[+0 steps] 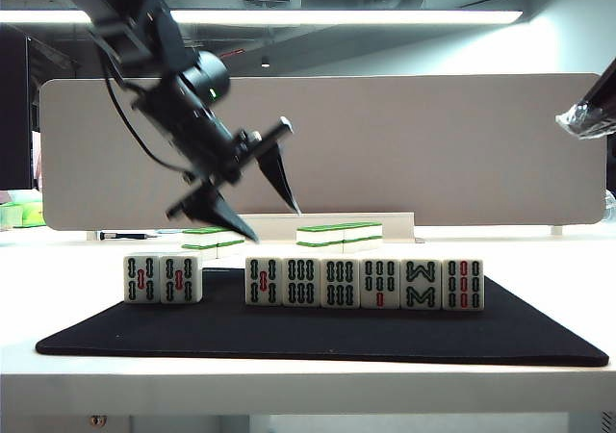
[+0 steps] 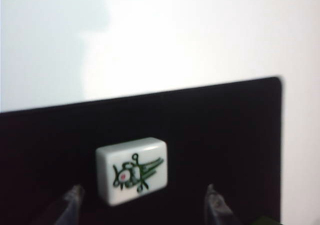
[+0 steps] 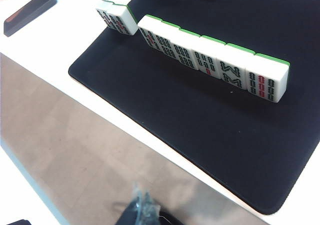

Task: Take a mahjong tile from your hand cards and play it out.

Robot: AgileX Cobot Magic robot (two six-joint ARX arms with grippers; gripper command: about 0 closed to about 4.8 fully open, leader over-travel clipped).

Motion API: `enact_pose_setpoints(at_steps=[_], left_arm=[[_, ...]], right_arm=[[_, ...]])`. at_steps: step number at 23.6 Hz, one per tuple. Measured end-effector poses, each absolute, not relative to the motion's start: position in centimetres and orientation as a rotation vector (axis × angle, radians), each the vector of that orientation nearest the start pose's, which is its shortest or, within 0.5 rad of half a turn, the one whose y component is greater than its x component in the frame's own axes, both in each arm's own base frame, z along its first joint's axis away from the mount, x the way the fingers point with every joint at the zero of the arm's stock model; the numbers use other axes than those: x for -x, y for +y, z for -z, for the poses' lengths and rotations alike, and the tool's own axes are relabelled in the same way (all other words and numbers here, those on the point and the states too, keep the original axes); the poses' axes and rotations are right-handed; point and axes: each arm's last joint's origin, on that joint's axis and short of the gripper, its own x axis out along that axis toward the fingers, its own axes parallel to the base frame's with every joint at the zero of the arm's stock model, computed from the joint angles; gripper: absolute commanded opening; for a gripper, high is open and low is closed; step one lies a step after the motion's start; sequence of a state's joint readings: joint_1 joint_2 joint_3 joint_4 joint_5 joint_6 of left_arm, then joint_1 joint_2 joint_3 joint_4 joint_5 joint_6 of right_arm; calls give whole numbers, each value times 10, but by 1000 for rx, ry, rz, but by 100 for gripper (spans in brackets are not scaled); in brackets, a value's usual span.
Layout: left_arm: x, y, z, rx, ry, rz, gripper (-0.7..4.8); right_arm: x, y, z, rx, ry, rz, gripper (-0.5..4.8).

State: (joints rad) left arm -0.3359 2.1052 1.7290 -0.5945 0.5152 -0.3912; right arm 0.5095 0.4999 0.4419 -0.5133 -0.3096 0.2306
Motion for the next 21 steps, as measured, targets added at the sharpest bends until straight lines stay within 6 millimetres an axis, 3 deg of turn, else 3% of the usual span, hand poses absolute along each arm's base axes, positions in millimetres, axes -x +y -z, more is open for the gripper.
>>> enact_pose_setpoints(at_steps=[2,6,11,21], left_arm=[[-425,-154,-247,399,1076,594,281],[-410,-144,-287,293,1009,628,111],[-383,-134,-340,168,857,640,12],[-334,-117,-398,117,734,612,-6]], right_arm=[[-97,65,-224,-153,673,-724,-1],[-97,64,-224,-153,672,-723,-1],[-98,64,-224,-152,672,-721,-1],[-97,64,-224,-153,671,-722,-1]])
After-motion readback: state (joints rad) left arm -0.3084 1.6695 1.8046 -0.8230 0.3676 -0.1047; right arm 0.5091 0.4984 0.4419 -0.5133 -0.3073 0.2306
